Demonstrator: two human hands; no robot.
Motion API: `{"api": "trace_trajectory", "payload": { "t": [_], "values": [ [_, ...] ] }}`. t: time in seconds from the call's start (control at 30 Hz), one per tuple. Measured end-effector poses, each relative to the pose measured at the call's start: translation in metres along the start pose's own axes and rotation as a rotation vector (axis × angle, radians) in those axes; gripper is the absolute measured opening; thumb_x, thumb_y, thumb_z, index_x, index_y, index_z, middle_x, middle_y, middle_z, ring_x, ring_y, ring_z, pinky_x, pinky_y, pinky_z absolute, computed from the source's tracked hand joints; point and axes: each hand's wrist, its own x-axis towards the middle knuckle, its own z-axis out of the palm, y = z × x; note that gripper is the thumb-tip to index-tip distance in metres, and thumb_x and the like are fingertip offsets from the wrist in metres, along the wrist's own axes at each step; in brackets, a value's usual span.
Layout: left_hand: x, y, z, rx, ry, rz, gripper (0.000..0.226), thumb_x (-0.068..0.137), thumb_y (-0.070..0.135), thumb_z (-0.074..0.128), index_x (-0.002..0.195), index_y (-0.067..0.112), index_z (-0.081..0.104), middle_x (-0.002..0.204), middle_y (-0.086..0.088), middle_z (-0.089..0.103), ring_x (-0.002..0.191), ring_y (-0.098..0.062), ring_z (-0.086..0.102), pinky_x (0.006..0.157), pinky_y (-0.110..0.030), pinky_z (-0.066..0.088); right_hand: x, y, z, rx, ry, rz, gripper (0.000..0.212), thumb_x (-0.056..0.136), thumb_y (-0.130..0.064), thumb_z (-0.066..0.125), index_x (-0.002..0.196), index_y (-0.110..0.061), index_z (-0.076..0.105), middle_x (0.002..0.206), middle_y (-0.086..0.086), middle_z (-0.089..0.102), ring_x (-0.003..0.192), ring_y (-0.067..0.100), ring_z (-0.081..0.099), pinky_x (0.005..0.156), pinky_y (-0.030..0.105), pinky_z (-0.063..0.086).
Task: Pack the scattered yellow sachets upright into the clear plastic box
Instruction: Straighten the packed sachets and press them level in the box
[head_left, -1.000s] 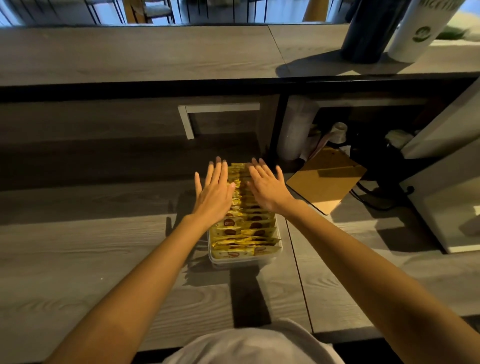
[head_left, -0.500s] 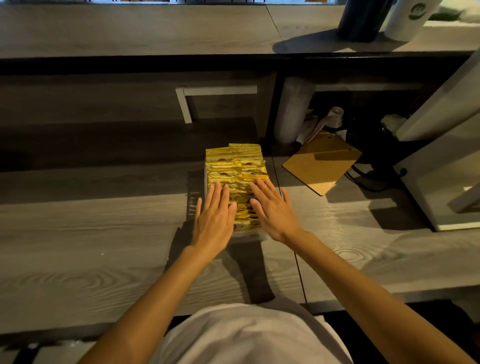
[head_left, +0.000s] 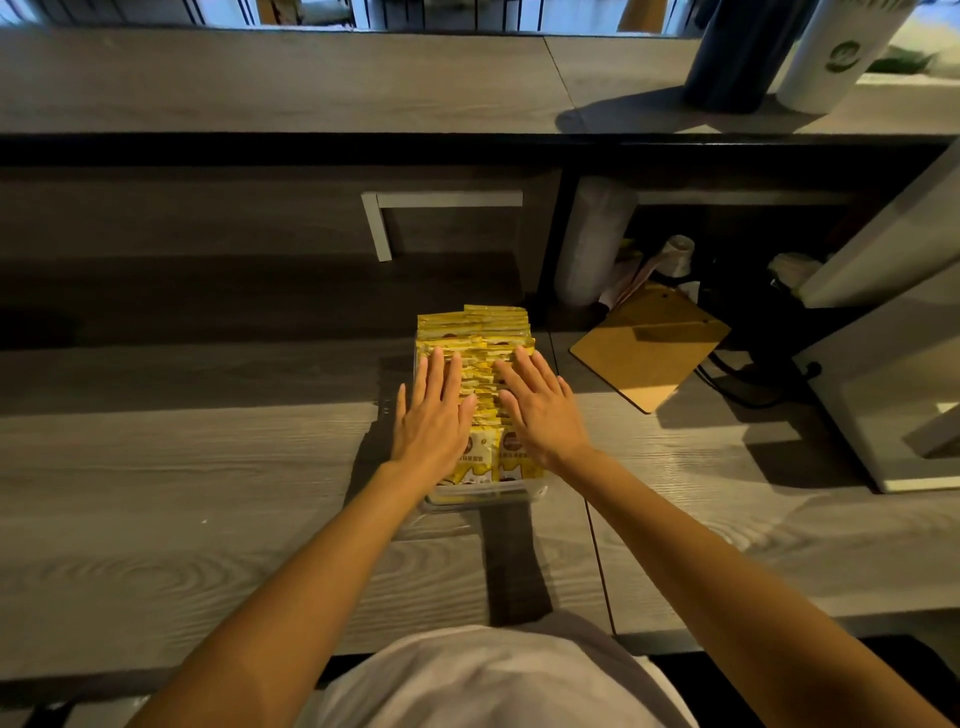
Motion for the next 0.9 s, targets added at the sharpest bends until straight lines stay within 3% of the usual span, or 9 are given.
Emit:
{"api": "trace_trajectory", "payload": {
  "t": [0.2, 0.33, 0.4, 0.43, 0.5, 0.63, 0.77, 0.83, 0.9],
  "values": [
    [-0.008, 0.001, -0.004, -0.074, 0.017, 0.025, 0.059, 0.099, 0.039, 0.017, 0.147, 0.02, -0.013, 0.156, -0.003, -0.018, 0.144, -0.019, -0.017, 0.118, -0.041, -0.001, -0.003, 0.001, -0.003, -0.001, 0.024, -0.024, 0.05, 0.101, -0.039, 0.021, 0.148, -0.026, 0.016, 0.159, -0.001, 0.003, 0.147, 0.018, -0.004, 0.118, 0.04, -0.002],
    [-0.019, 0.001, -0.012, -0.229, 0.085, 0.011, 0.056, 0.1, 0.034, 0.019, 0.148, 0.019, -0.005, 0.158, -0.003, -0.012, 0.145, -0.017, -0.012, 0.118, -0.035, 0.001, -0.014, 0.0, -0.008, 0.126, 0.086, -0.052, 0.049, 0.101, -0.035, 0.024, 0.147, -0.02, 0.022, 0.158, 0.0, 0.016, 0.147, 0.015, 0.007, 0.118, 0.035, -0.004],
    [-0.026, -0.001, -0.02, -0.298, 0.104, -0.038, 0.053, 0.101, 0.03, 0.02, 0.15, 0.015, 0.004, 0.158, -0.003, -0.007, 0.146, -0.02, -0.004, 0.117, -0.036, 0.01, -0.024, 0.003, -0.009, 0.248, 0.136, -0.047, 0.049, 0.1, -0.035, 0.027, 0.147, -0.019, 0.023, 0.157, 0.0, 0.02, 0.146, 0.014, 0.012, 0.117, 0.033, -0.003],
    [-0.029, -0.003, -0.024, -0.335, 0.102, -0.075, 0.053, 0.101, 0.028, 0.022, 0.15, 0.015, 0.006, 0.159, -0.004, -0.004, 0.146, -0.022, 0.004, 0.114, -0.037, 0.021, -0.031, 0.005, -0.01, 0.323, 0.157, -0.039, 0.052, 0.099, -0.039, 0.028, 0.147, -0.02, 0.023, 0.156, 0.0, 0.02, 0.145, 0.013, 0.013, 0.117, 0.033, -0.001],
    [-0.036, -0.008, -0.033, -0.45, 0.037, -0.199, 0.061, 0.1, 0.024, 0.031, 0.149, 0.021, -0.005, 0.159, -0.005, -0.002, 0.143, -0.028, 0.018, 0.101, -0.037, 0.039, -0.049, 0.011, -0.009, 0.457, 0.19, -0.041, 0.061, 0.092, -0.051, 0.027, 0.146, -0.025, 0.02, 0.157, -0.002, 0.017, 0.143, 0.008, 0.012, 0.118, 0.035, 0.005],
    [-0.045, -0.015, -0.038, -0.493, -0.191, -0.217, 0.084, 0.093, 0.028, 0.048, 0.146, 0.028, -0.018, 0.158, -0.002, -0.005, 0.145, -0.03, 0.009, 0.113, -0.053, 0.017, -0.079, 0.022, 0.002, 0.441, 0.166, -0.105, 0.068, 0.081, -0.061, 0.034, 0.138, -0.037, 0.004, 0.149, -0.021, 0.001, 0.139, 0.002, 0.004, 0.115, 0.03, 0.01],
    [-0.049, -0.02, -0.025, -0.399, -0.387, -0.175, 0.108, 0.083, 0.038, 0.062, 0.14, 0.027, -0.029, 0.158, -0.004, -0.01, 0.145, -0.03, 0.01, 0.114, -0.052, 0.024, -0.084, 0.029, 0.013, 0.393, 0.052, -0.029, 0.092, 0.084, -0.051, 0.056, 0.146, -0.026, -0.007, 0.157, -0.006, -0.008, 0.138, 0.002, -0.005, 0.117, 0.031, 0.009],
    [-0.052, -0.02, -0.019, -0.407, -0.353, -0.159, 0.106, 0.083, 0.04, 0.063, 0.144, 0.026, -0.023, 0.159, -0.006, -0.001, 0.144, -0.028, 0.014, 0.114, -0.05, 0.024, -0.086, 0.028, 0.018, 0.368, 0.028, -0.068, 0.09, 0.083, -0.054, 0.054, 0.142, -0.032, -0.01, 0.152, -0.012, -0.012, 0.14, 0.002, -0.009, 0.117, 0.031, 0.009],
    [-0.057, -0.016, -0.017, -0.492, -0.162, -0.116, 0.09, 0.085, 0.032, 0.063, 0.148, 0.022, 0.0, 0.155, -0.005, 0.018, 0.139, -0.025, 0.028, 0.108, -0.043, 0.031, -0.088, 0.023, 0.02, 0.429, 0.103, -0.089, 0.077, 0.08, -0.068, 0.04, 0.137, -0.041, -0.005, 0.148, -0.018, -0.011, 0.142, 0.004, -0.007, 0.115, 0.028, 0.01]
  ]
}}
